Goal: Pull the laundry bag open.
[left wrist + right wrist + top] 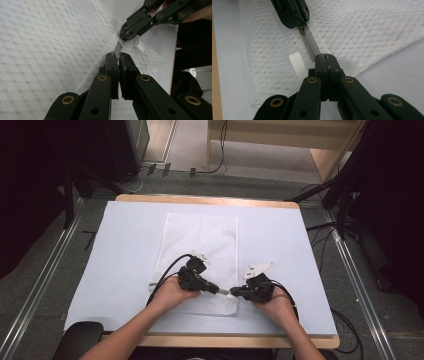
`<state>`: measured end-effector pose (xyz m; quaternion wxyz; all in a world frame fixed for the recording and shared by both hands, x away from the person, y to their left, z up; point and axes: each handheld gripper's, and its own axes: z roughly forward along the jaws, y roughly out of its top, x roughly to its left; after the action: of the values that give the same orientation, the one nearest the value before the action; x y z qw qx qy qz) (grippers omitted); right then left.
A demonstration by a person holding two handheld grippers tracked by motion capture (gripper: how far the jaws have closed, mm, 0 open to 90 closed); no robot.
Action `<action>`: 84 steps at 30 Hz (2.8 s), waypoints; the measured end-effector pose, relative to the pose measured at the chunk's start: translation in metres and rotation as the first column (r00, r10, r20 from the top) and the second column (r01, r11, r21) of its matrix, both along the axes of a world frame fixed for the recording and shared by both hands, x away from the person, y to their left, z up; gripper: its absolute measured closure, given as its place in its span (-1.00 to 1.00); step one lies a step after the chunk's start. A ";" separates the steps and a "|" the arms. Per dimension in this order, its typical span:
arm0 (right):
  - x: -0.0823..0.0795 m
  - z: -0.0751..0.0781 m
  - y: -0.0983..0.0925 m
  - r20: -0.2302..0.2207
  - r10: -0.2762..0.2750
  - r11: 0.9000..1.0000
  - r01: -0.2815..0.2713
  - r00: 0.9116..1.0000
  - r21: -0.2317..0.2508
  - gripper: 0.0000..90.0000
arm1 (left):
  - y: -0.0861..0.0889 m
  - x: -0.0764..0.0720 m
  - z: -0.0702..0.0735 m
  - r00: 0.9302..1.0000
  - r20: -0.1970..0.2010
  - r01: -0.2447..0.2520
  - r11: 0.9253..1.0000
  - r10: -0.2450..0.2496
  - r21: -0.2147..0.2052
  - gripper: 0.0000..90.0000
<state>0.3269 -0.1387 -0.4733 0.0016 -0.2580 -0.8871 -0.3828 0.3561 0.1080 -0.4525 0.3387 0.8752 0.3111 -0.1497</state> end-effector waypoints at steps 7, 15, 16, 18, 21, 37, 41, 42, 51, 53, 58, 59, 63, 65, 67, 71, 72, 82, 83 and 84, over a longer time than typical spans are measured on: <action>-0.001 -0.001 -0.001 0.005 -0.002 1.000 0.002 1.000 0.007 1.00 | 0.010 0.003 0.002 1.000 -0.013 -0.008 1.000 0.008 0.013 0.95; -0.001 -0.001 -0.002 0.016 0.010 1.000 -0.010 1.000 0.008 1.00 | 0.026 0.003 0.008 1.000 -0.007 -0.018 0.999 0.018 0.032 0.95; -0.001 -0.001 -0.002 0.016 0.010 1.000 -0.010 1.000 0.007 1.00 | 0.030 0.003 0.008 1.000 -0.005 -0.017 0.999 0.018 0.038 0.95; -0.001 -0.001 -0.002 0.016 0.011 1.000 -0.012 1.000 0.010 1.00 | 0.037 0.003 0.010 1.000 -0.007 -0.028 0.999 0.029 0.037 0.95; -0.001 -0.001 -0.002 0.014 0.012 1.000 -0.012 1.000 0.011 1.00 | 0.047 0.003 0.012 0.999 -0.008 -0.049 0.998 0.049 0.032 0.95; 0.000 -0.001 -0.002 0.012 0.016 1.000 -0.016 1.000 0.012 1.00 | 0.109 -0.004 0.017 0.994 -0.006 -0.109 0.992 0.110 0.062 0.95; 0.001 -0.001 -0.001 0.016 0.021 1.000 -0.021 1.000 0.012 1.00 | 0.126 -0.005 0.015 0.991 -0.002 -0.131 0.988 0.132 0.080 0.95; 0.001 -0.001 -0.002 0.015 0.022 1.000 -0.023 1.000 0.011 1.00 | 0.130 -0.004 0.015 0.990 -0.007 -0.140 0.987 0.141 0.076 0.95; 0.002 -0.001 -0.002 0.004 0.030 0.999 -0.030 1.000 0.010 1.00 | 0.164 -0.007 0.017 0.980 -0.003 -0.196 0.977 0.197 0.082 0.95; 0.003 -0.001 -0.002 0.000 0.032 0.999 -0.032 1.000 0.010 1.00 | 0.171 -0.008 0.018 0.977 -0.003 -0.214 0.974 0.215 0.079 0.95; 0.003 0.000 -0.001 0.003 0.041 0.999 -0.041 0.999 0.003 1.00 | 0.193 -0.010 0.017 0.963 -0.003 -0.269 0.960 0.270 0.083 0.95; 0.004 0.000 -0.001 0.002 0.042 0.999 -0.042 0.999 0.004 1.00 | 0.197 -0.011 0.016 0.961 -0.009 -0.276 0.957 0.278 0.086 0.95; 0.005 0.000 -0.001 -0.009 0.044 0.999 -0.044 0.999 0.007 1.00 | 0.209 -0.015 0.013 0.952 -0.024 -0.304 0.950 0.306 0.072 0.95; 0.006 0.000 0.000 -0.006 0.049 0.999 -0.049 0.999 0.001 1.00 | 0.208 -0.017 0.013 0.952 -0.016 -0.305 0.949 0.307 0.078 0.95; 0.006 0.000 0.000 -0.011 0.050 0.999 -0.050 0.999 0.002 1.00 | 0.208 -0.018 0.013 0.950 -0.019 -0.309 0.948 0.311 0.074 0.95; 0.007 0.001 0.001 -0.014 0.053 0.999 -0.053 0.999 -0.003 1.00 | 0.208 -0.021 0.012 0.950 -0.025 -0.308 0.949 0.310 0.069 0.95; 0.007 0.001 0.001 -0.015 0.053 0.999 -0.053 0.998 -0.003 1.00 | 0.208 -0.022 0.012 0.949 -0.031 -0.310 0.948 0.313 0.068 0.95; 0.009 0.002 0.001 -0.038 0.055 0.999 -0.055 0.998 -0.002 0.97 | 0.210 -0.033 0.012 0.958 0.026 -0.286 0.957 0.285 0.046 0.85; 0.010 0.002 0.001 -0.047 0.058 0.998 -0.058 0.997 -0.001 0.92 | 0.211 -0.033 0.013 0.958 0.028 -0.287 0.957 0.287 0.032 0.78; 0.011 0.003 0.001 -0.048 0.067 0.998 -0.067 0.997 0.002 0.86 | 0.212 -0.033 0.013 0.957 0.037 -0.289 0.957 0.288 0.023 0.68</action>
<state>0.3377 -0.1378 -0.4703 0.0359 -0.2374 -0.8948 -0.3763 0.3231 0.3202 -0.4392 0.3499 0.8276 0.4317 -0.0797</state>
